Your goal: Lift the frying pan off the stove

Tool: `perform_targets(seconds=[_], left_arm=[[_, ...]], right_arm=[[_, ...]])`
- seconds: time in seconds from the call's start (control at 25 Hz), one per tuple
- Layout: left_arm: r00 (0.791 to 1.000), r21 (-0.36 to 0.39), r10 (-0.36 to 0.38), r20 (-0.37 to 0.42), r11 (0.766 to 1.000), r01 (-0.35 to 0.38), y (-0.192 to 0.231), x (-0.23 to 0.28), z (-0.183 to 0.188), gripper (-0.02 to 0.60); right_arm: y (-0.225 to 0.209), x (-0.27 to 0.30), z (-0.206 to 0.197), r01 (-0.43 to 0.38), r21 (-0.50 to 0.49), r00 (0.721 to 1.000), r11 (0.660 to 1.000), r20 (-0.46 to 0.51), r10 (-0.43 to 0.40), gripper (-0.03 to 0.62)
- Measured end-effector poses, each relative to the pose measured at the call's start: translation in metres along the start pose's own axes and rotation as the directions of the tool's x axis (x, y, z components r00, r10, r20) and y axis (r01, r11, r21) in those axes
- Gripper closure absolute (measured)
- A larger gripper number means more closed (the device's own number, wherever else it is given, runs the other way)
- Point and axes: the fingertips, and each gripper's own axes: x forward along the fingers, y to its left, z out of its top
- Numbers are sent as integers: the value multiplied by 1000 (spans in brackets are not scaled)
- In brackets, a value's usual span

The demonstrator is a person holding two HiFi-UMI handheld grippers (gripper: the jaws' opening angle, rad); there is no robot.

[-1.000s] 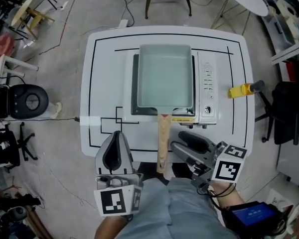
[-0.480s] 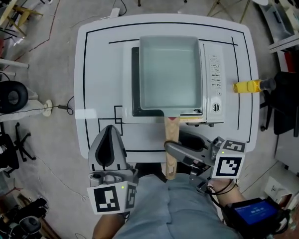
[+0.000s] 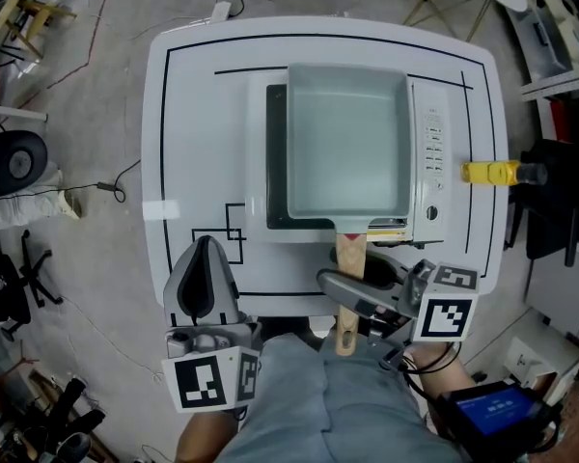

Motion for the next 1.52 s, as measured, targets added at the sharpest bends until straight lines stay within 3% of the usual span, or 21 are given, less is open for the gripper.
perform_targets(seconds=[0.64, 1.52], left_arm=[[1000, -12, 7, -9, 1000, -7, 9, 5, 0, 565], [1000, -12, 25, -18, 1000, -25, 8, 10, 2, 565]], right_arm=[[1, 12, -1, -8, 45, 999, 999, -49, 11, 372], [3, 12, -3, -29, 147, 993, 989, -107, 45, 434]])
